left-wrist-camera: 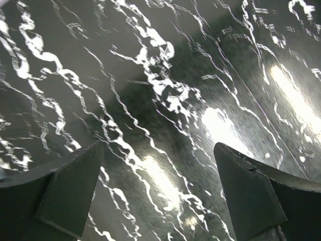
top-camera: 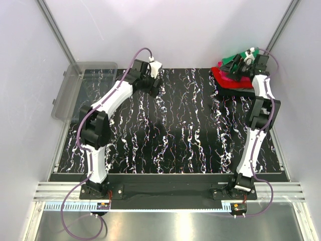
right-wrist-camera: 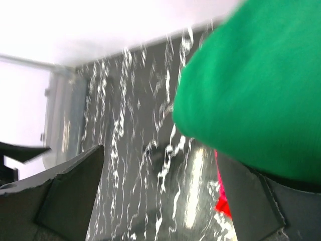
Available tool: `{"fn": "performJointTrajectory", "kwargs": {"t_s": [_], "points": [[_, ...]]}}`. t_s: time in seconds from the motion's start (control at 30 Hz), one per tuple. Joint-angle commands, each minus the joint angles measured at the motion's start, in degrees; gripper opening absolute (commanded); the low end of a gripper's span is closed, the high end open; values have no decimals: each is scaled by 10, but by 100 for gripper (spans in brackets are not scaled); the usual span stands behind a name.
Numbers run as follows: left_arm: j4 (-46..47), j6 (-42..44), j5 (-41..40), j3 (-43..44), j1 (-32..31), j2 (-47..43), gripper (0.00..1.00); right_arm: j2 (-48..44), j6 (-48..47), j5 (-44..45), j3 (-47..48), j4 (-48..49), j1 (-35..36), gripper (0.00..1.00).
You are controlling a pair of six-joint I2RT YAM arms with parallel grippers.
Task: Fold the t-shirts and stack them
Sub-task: Neatly place the folded tshirt to the corner
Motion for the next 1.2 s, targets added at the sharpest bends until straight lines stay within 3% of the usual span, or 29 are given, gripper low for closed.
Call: {"fn": "performJointTrajectory", "kwargs": {"t_s": [0.0, 0.3, 0.47, 0.8, 1.17], "points": [[1, -2, 26, -6, -6, -19, 99, 2, 27, -33, 123, 28, -22, 100], [-8, 7, 33, 5, -16, -5, 99, -70, 95, -110, 113, 50, -24, 100], [-11, 4, 48, 23, -23, 9, 99, -84, 81, -105, 147, 56, -26, 100], [-11, 9, 40, 14, -25, -1, 99, 50, -137, 176, 295, 4, -40, 100], [-15, 11, 42, -7, -32, -10, 99, 130, -195, 208, 327, -3, -38, 100]]}}
